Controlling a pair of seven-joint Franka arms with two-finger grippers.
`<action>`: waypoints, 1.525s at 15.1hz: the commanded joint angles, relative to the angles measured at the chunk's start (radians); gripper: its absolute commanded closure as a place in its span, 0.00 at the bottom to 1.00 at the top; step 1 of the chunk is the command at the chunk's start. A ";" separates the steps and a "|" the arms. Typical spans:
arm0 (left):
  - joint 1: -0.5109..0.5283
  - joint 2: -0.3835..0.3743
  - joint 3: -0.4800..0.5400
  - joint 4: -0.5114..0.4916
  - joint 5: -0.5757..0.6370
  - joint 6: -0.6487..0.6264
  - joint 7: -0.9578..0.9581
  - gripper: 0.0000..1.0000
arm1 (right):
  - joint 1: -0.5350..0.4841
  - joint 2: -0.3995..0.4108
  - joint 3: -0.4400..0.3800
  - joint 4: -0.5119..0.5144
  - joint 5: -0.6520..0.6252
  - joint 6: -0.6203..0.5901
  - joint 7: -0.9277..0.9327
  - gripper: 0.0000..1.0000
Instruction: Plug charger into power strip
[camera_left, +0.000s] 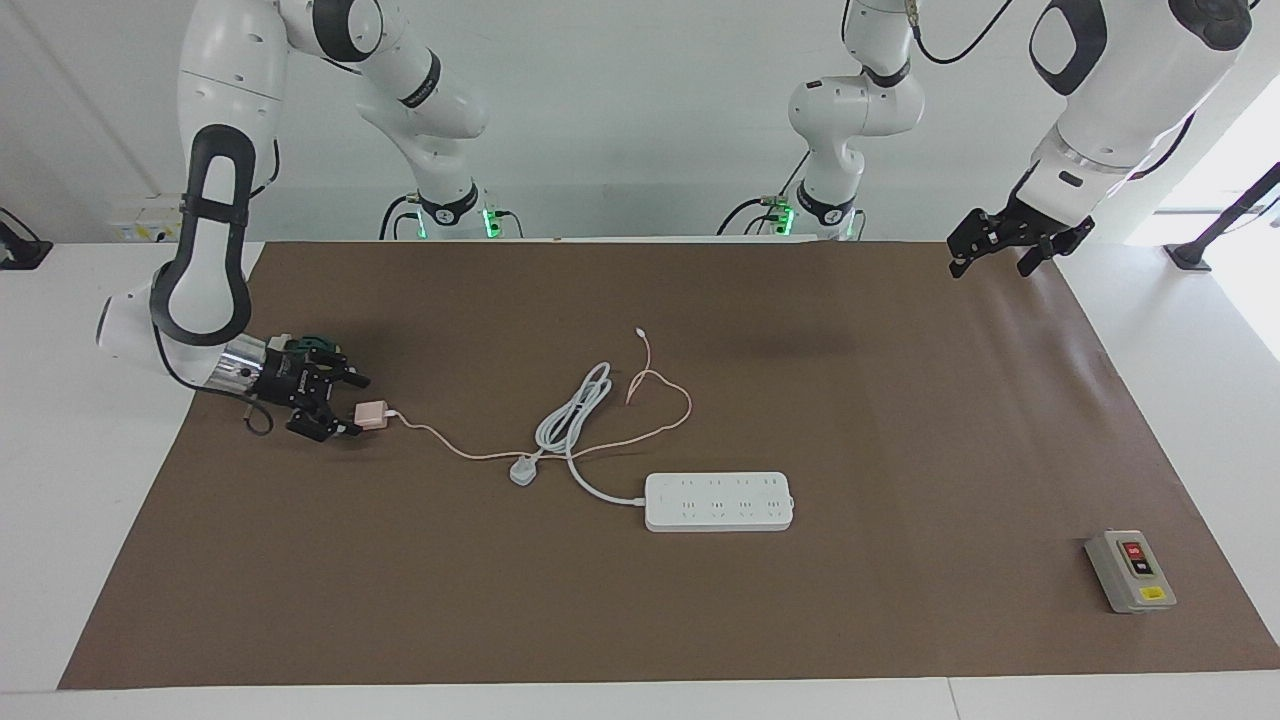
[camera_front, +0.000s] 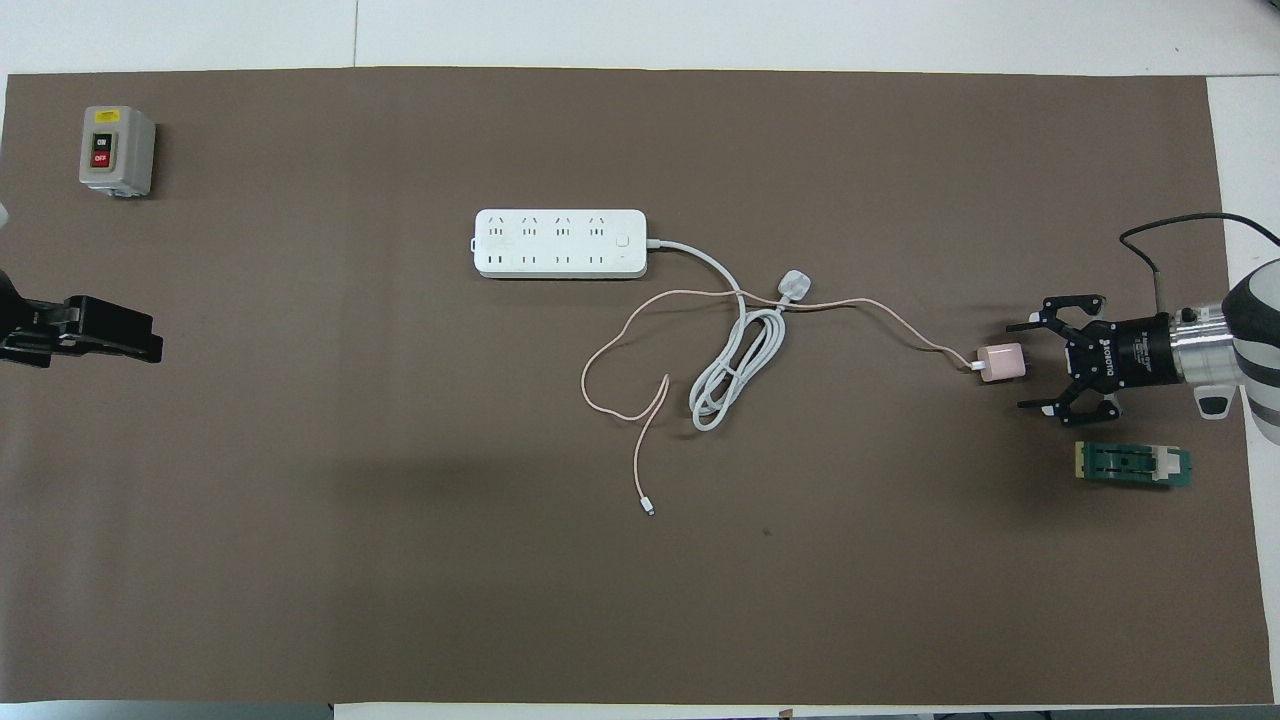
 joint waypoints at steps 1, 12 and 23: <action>-0.010 -0.032 0.005 -0.042 0.015 0.027 -0.016 0.00 | 0.019 0.012 0.003 0.000 0.046 0.049 -0.030 0.00; 0.031 -0.021 0.009 -0.056 -0.150 0.119 0.011 0.00 | 0.032 0.040 0.003 0.002 0.082 0.069 -0.075 0.41; 0.074 0.063 0.009 -0.219 -0.710 0.193 0.229 0.00 | 0.035 0.038 0.003 0.009 0.080 0.080 -0.073 1.00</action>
